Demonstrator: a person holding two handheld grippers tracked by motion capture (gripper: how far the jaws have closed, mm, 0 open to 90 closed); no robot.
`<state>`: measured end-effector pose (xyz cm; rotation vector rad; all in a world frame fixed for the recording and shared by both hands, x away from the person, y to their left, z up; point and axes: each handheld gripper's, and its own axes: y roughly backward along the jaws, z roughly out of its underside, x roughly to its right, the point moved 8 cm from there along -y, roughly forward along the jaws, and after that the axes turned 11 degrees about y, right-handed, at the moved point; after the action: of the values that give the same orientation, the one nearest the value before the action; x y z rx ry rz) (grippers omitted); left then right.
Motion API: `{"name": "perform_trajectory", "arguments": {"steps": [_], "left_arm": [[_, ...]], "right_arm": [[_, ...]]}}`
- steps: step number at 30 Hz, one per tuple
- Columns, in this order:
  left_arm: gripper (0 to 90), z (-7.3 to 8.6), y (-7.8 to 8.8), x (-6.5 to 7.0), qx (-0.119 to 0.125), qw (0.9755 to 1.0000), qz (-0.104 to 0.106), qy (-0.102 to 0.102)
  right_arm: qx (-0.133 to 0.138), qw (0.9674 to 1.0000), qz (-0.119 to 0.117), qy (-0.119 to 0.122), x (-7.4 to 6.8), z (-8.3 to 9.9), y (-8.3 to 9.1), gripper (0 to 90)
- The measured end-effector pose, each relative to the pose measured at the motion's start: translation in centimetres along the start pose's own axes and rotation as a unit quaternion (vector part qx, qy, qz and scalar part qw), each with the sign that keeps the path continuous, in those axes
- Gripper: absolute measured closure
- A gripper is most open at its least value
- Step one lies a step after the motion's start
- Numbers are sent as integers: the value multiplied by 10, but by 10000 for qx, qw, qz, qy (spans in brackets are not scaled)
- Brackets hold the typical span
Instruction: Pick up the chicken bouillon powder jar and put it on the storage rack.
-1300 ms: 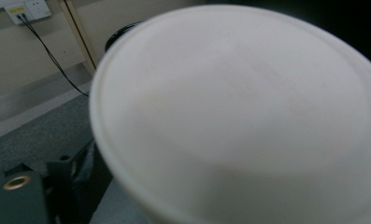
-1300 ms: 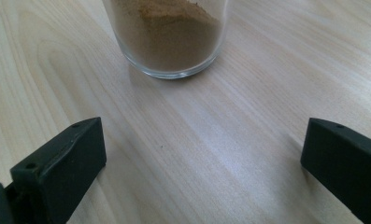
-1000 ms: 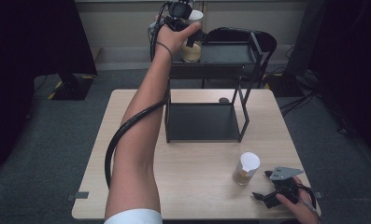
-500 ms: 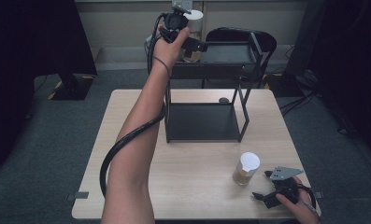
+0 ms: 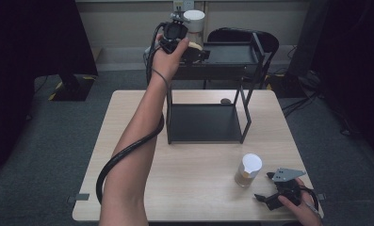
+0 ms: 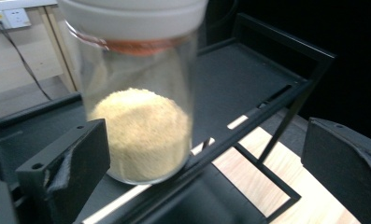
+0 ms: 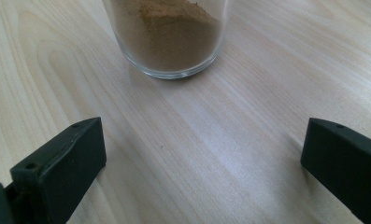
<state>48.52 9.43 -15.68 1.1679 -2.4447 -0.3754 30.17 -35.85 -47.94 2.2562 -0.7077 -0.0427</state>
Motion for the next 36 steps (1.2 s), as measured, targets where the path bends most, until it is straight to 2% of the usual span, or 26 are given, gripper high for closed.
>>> {"name": "perform_trajectory", "arguments": {"steps": [14, 24, 36], "left_arm": [[7, 26, 2, 2, 10, 9995, 317, -93], [7, 49, -2, 1, -53, 9990, 428, -95], [8, 80, -10, -7, -160, 9987, 492, -37]], "right_arm": [[-1, 10000, 0, -3, 0, 0, 0, 0], [1, 10000, 1, -4, 0, 0, 0, 0], [2, 10000, 2, -2, 0, 0, 0, 0]]}}
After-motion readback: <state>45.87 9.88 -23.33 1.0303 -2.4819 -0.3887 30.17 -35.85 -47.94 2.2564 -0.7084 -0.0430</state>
